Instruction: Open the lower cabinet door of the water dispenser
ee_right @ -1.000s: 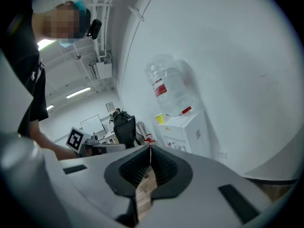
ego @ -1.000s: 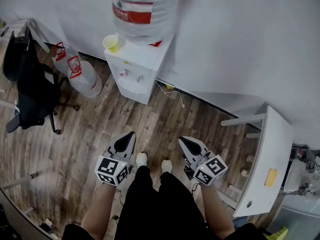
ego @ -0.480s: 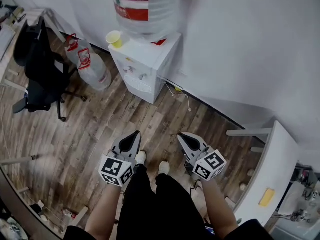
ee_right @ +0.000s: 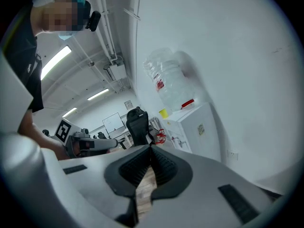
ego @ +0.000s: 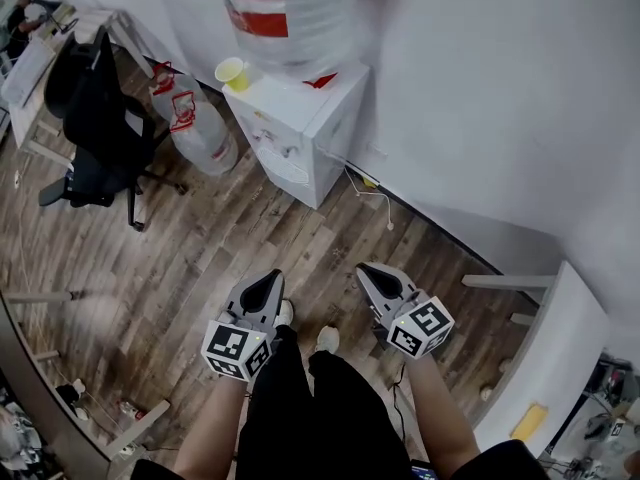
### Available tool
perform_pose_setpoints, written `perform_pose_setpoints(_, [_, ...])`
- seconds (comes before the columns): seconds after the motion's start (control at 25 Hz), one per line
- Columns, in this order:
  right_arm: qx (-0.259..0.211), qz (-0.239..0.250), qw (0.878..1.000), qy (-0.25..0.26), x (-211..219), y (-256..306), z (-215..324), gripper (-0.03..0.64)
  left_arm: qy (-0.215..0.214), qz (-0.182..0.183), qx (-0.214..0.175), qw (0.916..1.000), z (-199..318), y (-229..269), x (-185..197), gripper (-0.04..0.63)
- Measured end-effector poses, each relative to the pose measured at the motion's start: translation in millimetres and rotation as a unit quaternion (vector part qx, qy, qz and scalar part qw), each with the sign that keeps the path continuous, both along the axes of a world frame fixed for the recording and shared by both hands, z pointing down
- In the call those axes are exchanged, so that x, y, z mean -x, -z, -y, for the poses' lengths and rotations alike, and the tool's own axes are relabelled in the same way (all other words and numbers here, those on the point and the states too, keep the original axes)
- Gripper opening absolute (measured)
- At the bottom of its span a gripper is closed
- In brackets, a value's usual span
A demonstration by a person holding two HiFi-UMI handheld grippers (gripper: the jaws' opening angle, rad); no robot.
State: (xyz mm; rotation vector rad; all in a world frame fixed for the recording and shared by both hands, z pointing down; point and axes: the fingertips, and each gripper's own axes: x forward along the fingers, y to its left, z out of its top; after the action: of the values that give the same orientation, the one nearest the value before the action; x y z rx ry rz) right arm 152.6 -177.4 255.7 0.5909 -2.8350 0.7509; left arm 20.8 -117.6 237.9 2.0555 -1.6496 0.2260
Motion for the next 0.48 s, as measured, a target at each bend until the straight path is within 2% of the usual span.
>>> perform_pose_setpoints(0.32, [0.002, 0.008, 1.000, 0.008, 7.2, -40.2, 20.3, 0.023, 0.005, 0.016, 0.012, 0.9998, 6.8, -38.0, 4.2, 0.014])
perform_pose_setpoints(0.48, [0.001, -0.009, 1.000, 0.007, 17.7, -68.3, 30.2, 0.023, -0.006, 0.019, 0.017, 0.9997, 20.1, -70.3, 17.6, 0.014])
